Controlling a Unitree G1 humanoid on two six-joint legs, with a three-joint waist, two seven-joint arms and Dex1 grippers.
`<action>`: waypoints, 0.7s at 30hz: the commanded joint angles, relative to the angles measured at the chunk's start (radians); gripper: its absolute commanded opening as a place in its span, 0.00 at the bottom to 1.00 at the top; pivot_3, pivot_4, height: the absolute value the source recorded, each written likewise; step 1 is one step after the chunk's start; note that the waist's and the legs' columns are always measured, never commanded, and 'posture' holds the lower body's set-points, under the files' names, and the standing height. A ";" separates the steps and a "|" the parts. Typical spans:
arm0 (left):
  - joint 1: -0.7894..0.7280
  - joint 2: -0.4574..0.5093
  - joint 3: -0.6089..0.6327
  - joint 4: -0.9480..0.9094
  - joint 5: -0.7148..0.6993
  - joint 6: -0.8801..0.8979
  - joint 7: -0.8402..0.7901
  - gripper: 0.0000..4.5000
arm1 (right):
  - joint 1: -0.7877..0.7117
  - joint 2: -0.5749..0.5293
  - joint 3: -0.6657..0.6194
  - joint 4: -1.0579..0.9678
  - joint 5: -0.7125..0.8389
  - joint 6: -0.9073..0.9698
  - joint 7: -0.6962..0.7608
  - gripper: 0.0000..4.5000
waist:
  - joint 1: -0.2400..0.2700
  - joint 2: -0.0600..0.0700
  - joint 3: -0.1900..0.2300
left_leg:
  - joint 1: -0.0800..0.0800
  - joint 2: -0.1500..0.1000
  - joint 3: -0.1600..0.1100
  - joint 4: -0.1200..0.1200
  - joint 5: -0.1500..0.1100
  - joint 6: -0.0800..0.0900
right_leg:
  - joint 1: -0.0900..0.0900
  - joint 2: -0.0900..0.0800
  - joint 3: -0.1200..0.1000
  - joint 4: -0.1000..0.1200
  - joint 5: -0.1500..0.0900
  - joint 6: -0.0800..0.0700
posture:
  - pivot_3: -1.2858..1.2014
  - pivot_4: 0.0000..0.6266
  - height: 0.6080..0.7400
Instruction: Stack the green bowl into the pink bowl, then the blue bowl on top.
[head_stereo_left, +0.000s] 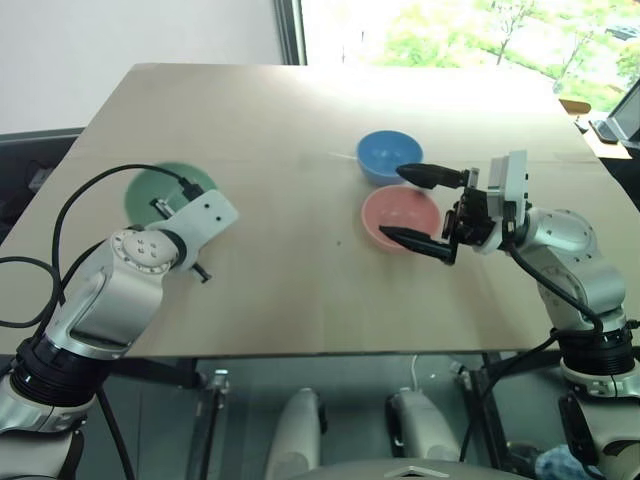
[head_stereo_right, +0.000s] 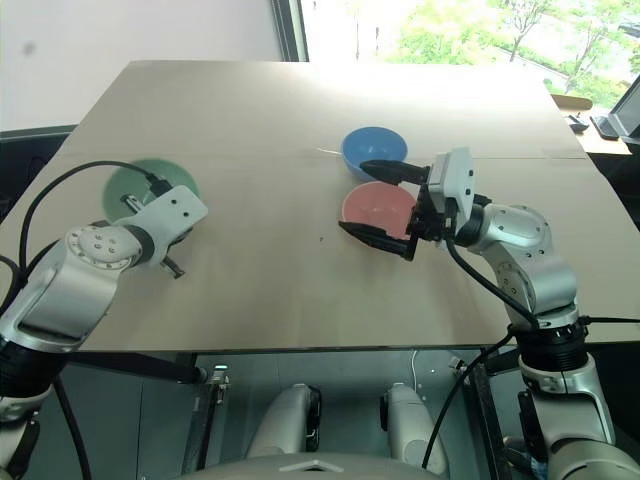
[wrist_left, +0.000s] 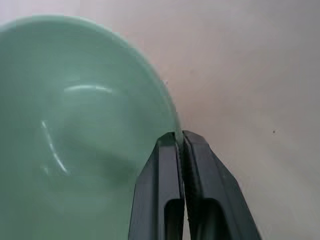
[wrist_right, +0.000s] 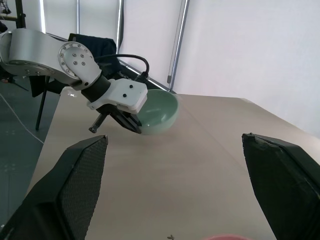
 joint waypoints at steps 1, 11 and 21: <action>-0.014 0.019 0.016 -0.023 0.027 -0.020 -0.010 0.01 | 0.003 -0.015 -0.017 -0.038 0.014 -0.010 -0.005 1.00 | 0.000 0.000 0.000 | 0.000 0.000 0.000 0.000 0.000 0.000 | 0.000 0.000 0.000 0.000 0.000 0.000 | 0.52 0.24 1.00; -0.015 0.022 0.018 -0.018 0.040 -0.057 -0.032 0.01 | 0.017 -0.018 -0.008 -0.039 0.009 -0.021 -0.010 1.00 | 0.000 0.000 0.000 | 0.000 0.000 0.000 0.000 0.000 0.000 | 0.000 0.000 0.000 0.000 0.000 0.000 | 0.52 0.24 1.00; -0.015 0.024 0.022 -0.020 0.047 -0.077 -0.056 0.01 | 0.032 -0.016 0.002 -0.034 0.001 -0.037 -0.011 1.00 | 0.000 0.000 0.000 | 0.000 0.000 0.000 0.000 0.000 0.000 | 0.000 0.000 0.000 0.000 0.000 0.000 | 0.52 0.24 1.00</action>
